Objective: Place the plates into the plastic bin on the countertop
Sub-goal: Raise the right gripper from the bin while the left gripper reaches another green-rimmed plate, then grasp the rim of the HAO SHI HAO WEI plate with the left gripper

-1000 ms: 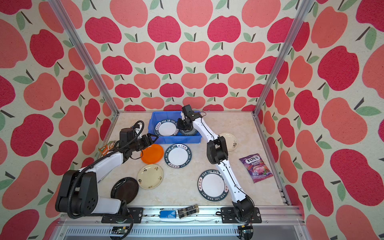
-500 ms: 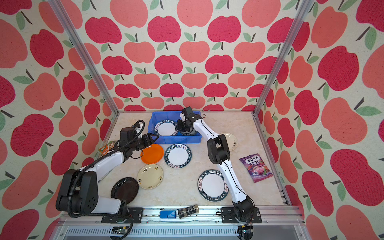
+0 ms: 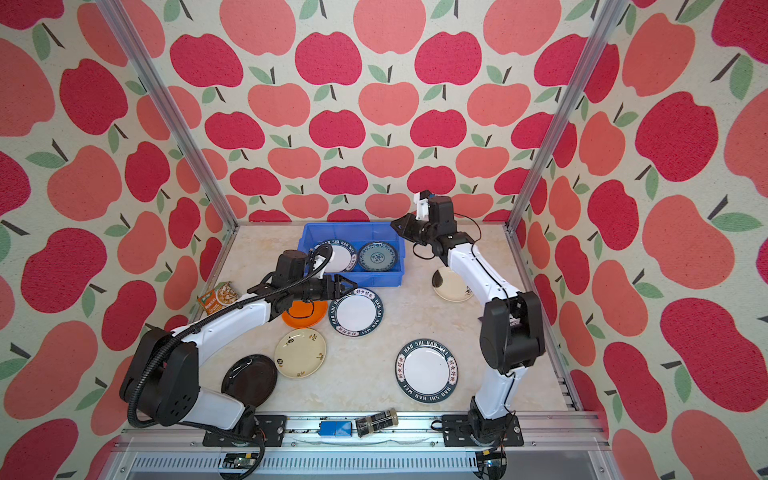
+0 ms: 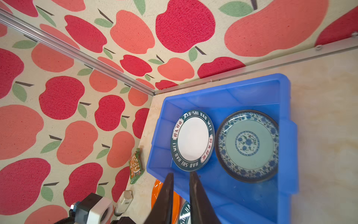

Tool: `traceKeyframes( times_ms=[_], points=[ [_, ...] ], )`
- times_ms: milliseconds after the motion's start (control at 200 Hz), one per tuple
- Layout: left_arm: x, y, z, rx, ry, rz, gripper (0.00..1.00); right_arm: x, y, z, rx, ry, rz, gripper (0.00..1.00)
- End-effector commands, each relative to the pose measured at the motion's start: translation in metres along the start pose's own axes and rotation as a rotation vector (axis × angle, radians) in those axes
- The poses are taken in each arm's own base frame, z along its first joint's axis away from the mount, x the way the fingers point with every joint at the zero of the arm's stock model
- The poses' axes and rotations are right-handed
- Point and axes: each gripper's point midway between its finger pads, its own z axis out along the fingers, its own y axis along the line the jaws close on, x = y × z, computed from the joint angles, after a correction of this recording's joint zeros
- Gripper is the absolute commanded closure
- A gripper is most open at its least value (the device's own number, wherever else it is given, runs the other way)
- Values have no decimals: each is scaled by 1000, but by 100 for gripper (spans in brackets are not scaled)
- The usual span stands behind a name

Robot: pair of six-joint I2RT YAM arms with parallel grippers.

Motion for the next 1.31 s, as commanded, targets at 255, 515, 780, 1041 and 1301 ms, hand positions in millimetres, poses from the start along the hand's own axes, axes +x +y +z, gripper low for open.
traceKeyframes(
  times_ms=[255, 515, 780, 1041, 1301],
  points=[
    [90, -65, 89, 177, 442, 115, 44, 81, -54, -92, 209, 26, 39, 79],
    [139, -61, 108, 206, 639, 98, 50, 89, -72, -141, 269, -44, 70, 78],
    [182, -57, 122, 200, 775, 73, 55, 95, -80, -156, 282, -63, 90, 78],
    [187, -49, 128, 179, 777, 27, 61, 100, -86, -154, 275, -48, 102, 77],
    [187, -38, 124, 125, 769, 18, 57, 102, -89, -148, 263, -38, 115, 77]
  ],
)
